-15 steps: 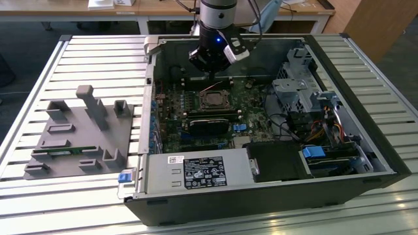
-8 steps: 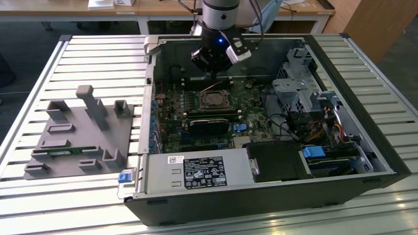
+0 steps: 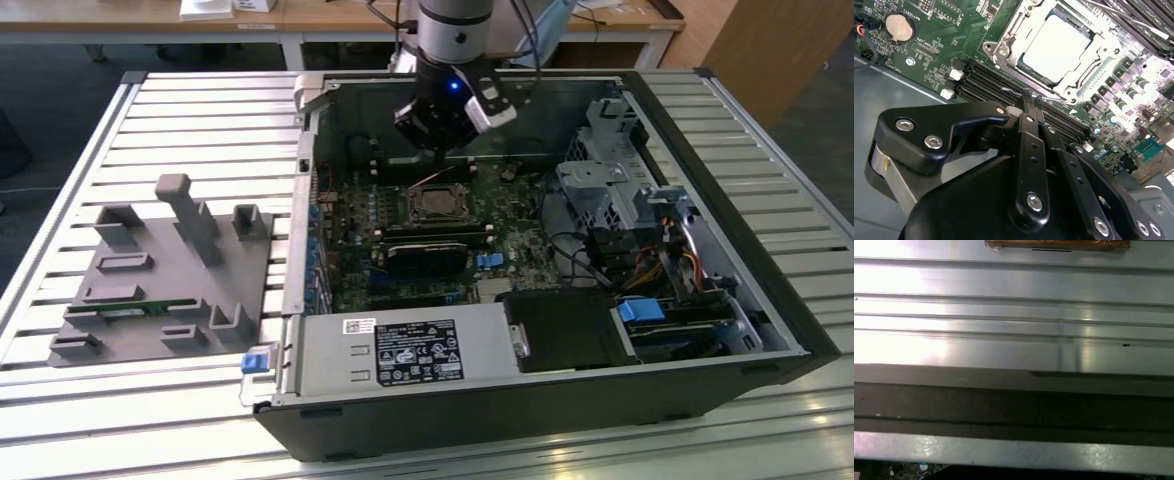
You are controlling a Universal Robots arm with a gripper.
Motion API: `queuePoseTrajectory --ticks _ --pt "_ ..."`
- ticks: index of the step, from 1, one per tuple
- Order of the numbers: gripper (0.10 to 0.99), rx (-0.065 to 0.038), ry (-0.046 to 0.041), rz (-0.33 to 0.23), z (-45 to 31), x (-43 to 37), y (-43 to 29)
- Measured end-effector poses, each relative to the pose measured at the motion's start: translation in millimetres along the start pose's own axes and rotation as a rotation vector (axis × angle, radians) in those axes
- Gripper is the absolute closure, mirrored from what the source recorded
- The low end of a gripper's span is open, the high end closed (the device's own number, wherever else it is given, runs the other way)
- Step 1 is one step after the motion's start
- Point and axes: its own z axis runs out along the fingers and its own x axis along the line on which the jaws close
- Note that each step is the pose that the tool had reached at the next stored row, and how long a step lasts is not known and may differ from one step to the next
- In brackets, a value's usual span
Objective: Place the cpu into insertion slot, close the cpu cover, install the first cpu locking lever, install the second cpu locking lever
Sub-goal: 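Install the first cpu locking lever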
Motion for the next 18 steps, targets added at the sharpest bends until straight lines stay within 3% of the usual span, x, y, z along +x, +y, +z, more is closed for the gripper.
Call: queuePoseTrajectory --ticks 18 --pt "0.98 0.0 0.0001 0.0 9.7 -10.6 0.8"
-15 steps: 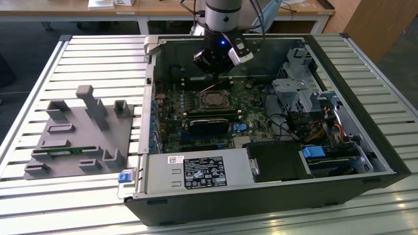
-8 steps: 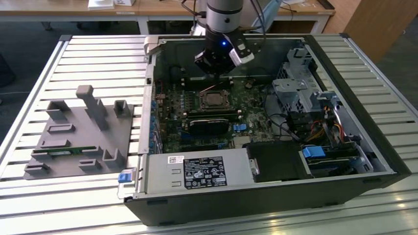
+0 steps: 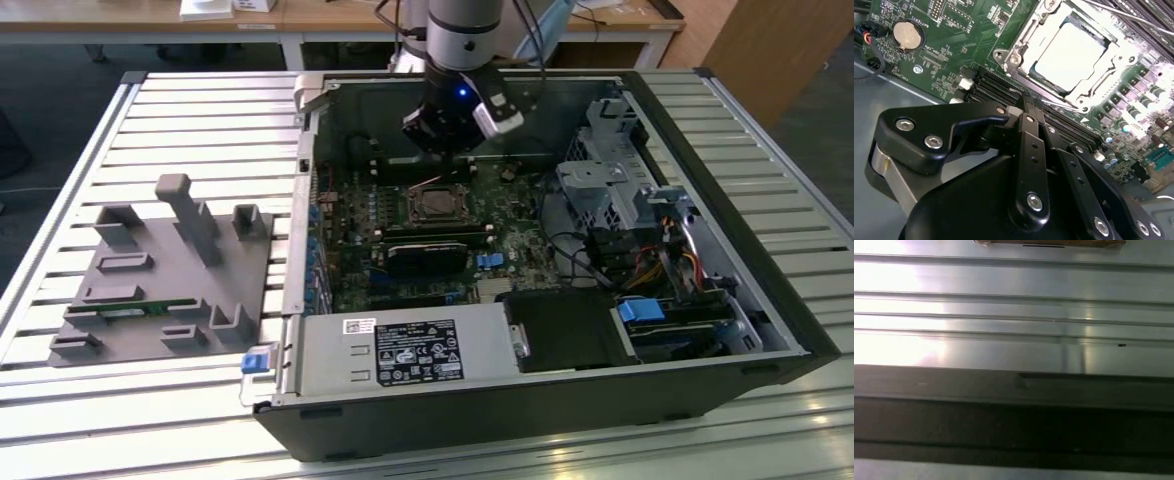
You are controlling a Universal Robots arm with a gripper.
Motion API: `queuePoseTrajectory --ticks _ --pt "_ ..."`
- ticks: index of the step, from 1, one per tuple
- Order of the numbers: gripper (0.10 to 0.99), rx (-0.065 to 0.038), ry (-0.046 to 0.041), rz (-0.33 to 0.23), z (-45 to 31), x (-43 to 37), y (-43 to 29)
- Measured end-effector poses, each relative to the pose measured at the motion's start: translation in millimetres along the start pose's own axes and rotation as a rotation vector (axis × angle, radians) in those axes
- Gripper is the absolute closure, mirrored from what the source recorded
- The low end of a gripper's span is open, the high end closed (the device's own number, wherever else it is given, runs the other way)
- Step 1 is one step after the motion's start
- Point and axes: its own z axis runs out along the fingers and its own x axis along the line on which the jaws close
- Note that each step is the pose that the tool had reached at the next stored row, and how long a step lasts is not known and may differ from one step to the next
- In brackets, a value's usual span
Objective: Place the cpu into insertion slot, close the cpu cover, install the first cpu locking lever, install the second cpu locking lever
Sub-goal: 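Install the first cpu locking lever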
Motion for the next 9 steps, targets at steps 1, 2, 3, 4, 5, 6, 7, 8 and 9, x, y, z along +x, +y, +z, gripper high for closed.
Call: queuePoseTrajectory --ticks 1,2,3,4,5,6,7,8,9 --pt "0.98 0.0 0.0 0.0 1.0 -0.7 -0.1" --pt "0.98 0.0 0.0 0.0 2.0 -1.5 -0.1" --pt "0.98 0.0 0.0001 0.0 3.0 -2.1 -0.1" --pt "0.98 0.0 0.0001 0.0 4.1 -2.7 -0.2" --pt "0.98 0.0 0.0001 0.0 5.2 -3.0 -0.2" --pt "0.98 0.0 0.0001 0.0 6.2 -3.3 -0.3" --pt "0.98 0.0 0.0001 0.0 7.1 -3.6 -0.3" --pt "0.98 0.0 0.0 0.0 7.9 -3.6 -0.3" --pt "0.98 0.0 0.0 0.0 8.7 -3.7 -0.3"
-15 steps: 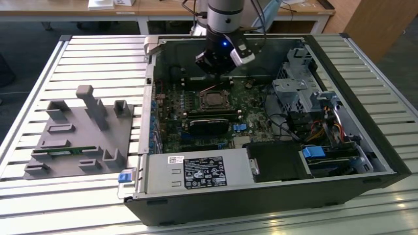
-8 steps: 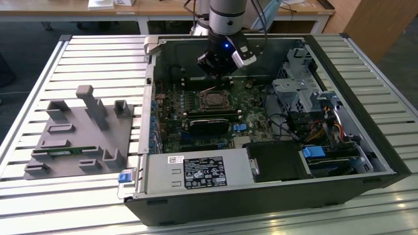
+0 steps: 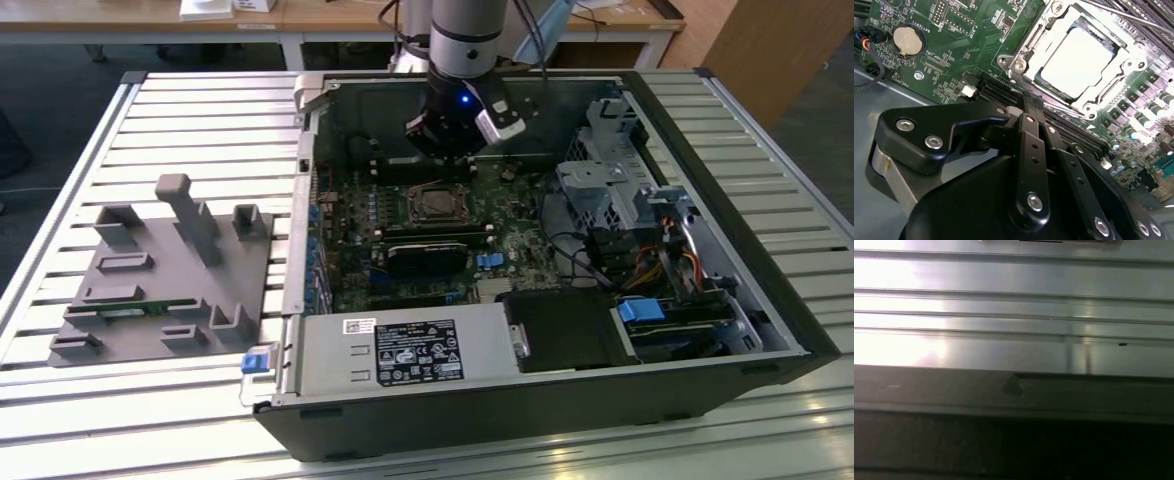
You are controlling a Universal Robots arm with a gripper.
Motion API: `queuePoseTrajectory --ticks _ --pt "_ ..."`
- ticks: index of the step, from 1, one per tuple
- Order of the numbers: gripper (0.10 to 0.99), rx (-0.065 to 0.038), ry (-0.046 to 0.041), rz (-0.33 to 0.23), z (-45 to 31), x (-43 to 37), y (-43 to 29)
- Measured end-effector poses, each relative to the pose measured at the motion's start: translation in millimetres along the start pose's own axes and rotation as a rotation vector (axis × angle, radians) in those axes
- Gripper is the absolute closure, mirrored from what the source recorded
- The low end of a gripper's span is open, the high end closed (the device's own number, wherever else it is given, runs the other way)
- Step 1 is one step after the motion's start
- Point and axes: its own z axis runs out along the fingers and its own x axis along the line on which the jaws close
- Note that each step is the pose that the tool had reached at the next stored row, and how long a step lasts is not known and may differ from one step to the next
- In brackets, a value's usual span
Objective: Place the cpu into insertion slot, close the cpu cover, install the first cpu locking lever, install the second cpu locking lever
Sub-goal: 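Install the first cpu locking lever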
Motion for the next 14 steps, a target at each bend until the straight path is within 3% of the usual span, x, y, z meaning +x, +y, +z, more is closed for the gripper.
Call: queuePoseTrajectory --ticks 14 --pt "0.98 0.001 0.0001 0.0 7.4 -0.7 -0.3"
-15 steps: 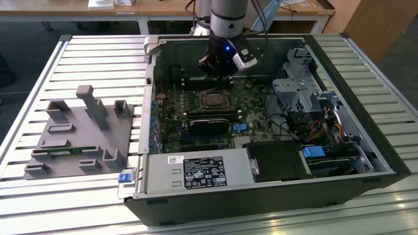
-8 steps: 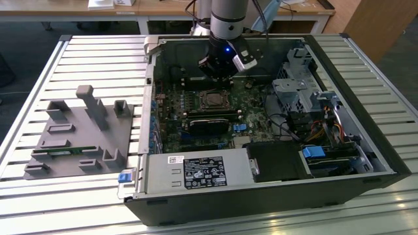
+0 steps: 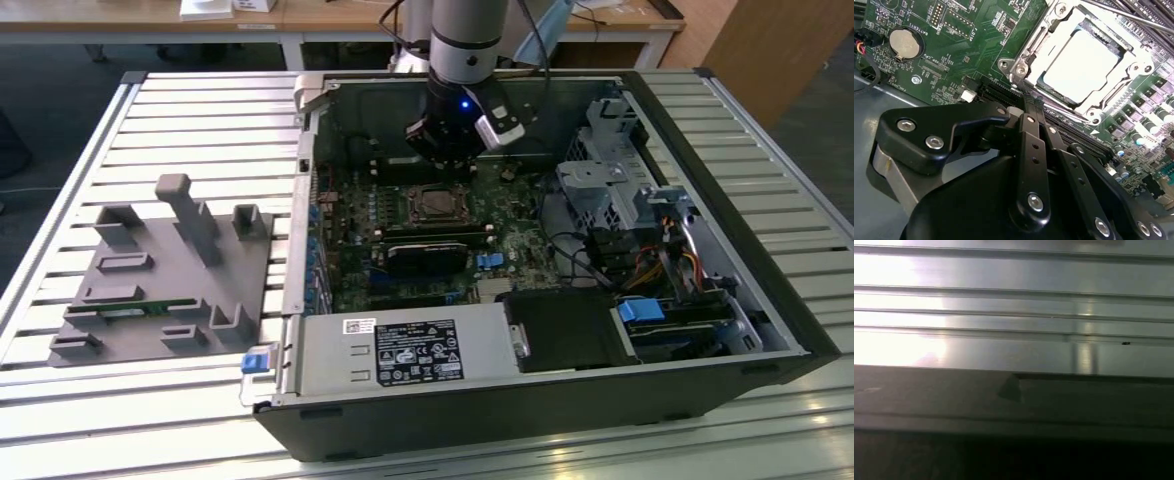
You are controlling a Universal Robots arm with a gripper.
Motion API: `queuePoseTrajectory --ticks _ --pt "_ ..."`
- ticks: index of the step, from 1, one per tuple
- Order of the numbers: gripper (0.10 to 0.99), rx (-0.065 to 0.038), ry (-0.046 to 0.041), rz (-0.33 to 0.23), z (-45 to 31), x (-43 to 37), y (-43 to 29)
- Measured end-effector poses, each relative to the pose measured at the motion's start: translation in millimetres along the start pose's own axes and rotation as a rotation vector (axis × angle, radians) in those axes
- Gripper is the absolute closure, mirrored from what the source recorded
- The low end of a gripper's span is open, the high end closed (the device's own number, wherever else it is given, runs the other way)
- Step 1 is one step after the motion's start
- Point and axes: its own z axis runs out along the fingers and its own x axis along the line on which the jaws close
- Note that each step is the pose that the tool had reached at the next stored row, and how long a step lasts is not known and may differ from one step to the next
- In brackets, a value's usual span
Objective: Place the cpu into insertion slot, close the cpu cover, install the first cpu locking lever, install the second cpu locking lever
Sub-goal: 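Install the first cpu locking lever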
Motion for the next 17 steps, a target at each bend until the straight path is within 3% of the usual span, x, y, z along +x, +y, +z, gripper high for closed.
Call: queuePoseTrajectory --ticks 10,17 --pt "0.98 0.016 0.0006 0.0 2.4 -0.1 0.1" --pt "0.98 0.015 -0.0001 0.0 1.7 -0.1 0.4"
